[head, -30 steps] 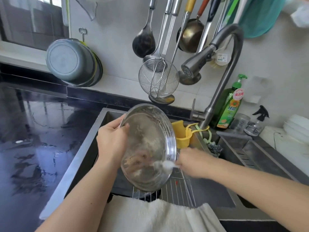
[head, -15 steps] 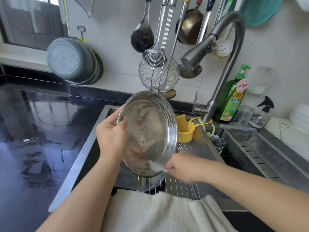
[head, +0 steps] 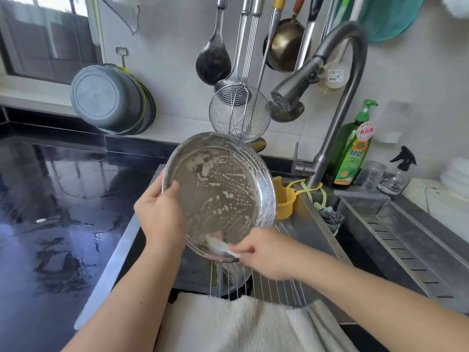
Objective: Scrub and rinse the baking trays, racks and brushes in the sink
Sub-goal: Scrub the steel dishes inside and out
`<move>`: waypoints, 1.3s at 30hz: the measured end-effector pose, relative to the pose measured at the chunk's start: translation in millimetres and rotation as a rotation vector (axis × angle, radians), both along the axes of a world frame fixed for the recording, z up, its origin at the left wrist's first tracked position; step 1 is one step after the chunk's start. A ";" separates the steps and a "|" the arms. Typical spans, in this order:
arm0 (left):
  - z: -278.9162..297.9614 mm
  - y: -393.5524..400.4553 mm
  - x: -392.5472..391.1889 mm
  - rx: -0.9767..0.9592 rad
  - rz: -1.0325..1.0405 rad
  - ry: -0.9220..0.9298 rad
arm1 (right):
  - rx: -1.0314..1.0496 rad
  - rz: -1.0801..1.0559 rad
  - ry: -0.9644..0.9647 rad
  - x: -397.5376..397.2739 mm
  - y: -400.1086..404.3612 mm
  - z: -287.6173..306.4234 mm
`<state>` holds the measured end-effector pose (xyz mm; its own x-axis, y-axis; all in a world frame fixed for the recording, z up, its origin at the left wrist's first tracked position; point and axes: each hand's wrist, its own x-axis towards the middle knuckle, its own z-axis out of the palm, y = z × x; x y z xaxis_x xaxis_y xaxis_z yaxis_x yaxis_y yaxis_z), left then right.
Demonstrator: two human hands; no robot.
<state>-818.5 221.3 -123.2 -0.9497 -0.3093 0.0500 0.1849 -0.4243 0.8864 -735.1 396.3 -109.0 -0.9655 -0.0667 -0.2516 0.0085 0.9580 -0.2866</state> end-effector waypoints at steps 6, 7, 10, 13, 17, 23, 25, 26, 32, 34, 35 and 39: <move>0.4 3.3 2.6 -0.045 -0.056 0.003 | 0.178 0.067 -0.103 4.9 -7.3 16.2; 0.6 5.1 4.2 -0.055 -0.063 0.002 | 0.048 0.103 -0.084 6.1 -16.7 15.5; 0.2 3.7 4.5 0.003 -0.063 -0.042 | -0.008 0.099 0.060 1.7 -26.4 6.5; -3.8 -2.3 -3.8 0.043 -0.061 -0.103 | 0.223 0.020 0.091 -3.9 -6.6 -2.6; -4.7 -4.4 -5.6 0.046 -0.088 -0.152 | 0.447 -0.080 0.206 -5.3 21.2 2.2; -4.0 2.0 -1.1 0.007 -0.184 -0.232 | 0.178 0.159 0.208 14.8 -1.6 -8.6; -1.7 4.0 3.1 0.008 -0.212 -0.259 | 0.217 0.008 0.329 -7.0 7.8 -2.1; -1.9 4.7 4.7 0.004 -0.217 -0.274 | 0.239 -0.073 0.394 -16.6 12.2 3.2; -1.4 0.4 -1.9 0.018 -0.194 -0.299 | -0.071 0.052 0.221 -13.3 -26.7 1.3; -0.9 4.5 0.3 0.003 -0.222 -0.260 | -0.012 -0.097 0.375 -39.2 -16.8 11.6; -1.3 7.7 2.5 -0.004 -0.241 -0.243 | 0.099 -0.174 0.452 -52.0 -10.3 21.8; -3.7 7.7 1.8 0.000 -0.254 -0.255 | 0.120 -0.080 0.408 -63.3 -24.6 20.5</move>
